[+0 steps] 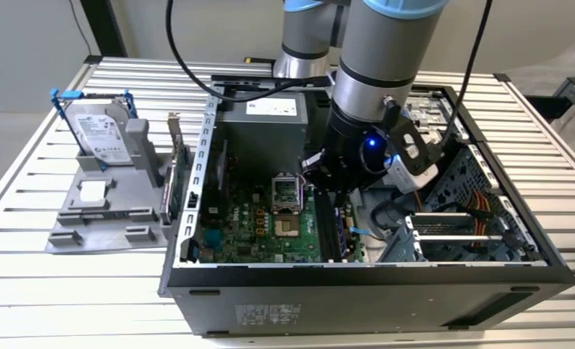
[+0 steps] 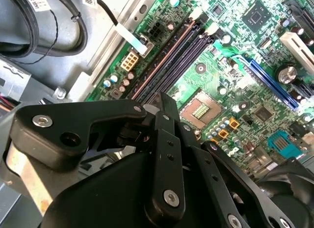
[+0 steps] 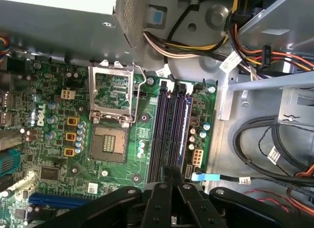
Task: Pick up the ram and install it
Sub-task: 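Insert the ram into the slot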
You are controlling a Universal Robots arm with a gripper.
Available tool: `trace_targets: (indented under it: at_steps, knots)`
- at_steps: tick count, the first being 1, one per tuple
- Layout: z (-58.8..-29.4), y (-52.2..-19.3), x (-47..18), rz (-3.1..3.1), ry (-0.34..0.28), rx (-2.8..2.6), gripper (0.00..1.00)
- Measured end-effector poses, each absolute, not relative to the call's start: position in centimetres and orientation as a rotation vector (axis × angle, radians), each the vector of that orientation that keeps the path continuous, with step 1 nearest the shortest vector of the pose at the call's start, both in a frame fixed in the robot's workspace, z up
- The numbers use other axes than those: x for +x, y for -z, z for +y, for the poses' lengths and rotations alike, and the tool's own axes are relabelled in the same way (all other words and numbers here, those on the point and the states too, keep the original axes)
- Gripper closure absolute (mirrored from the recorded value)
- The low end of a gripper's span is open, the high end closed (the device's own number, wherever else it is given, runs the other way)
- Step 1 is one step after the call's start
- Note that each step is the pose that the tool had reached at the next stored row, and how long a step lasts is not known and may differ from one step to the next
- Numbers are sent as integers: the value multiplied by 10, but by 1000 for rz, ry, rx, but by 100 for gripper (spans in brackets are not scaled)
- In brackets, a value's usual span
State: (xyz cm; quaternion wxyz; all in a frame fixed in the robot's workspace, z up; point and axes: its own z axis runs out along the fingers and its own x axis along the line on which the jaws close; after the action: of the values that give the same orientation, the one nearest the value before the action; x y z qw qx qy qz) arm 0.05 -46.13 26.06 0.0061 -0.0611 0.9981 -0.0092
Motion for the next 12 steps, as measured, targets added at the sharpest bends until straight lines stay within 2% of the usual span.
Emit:
trace_targets:
  at_steps: [12]
  knots:
    - [-461,-261,0,3119,28,-266,100]
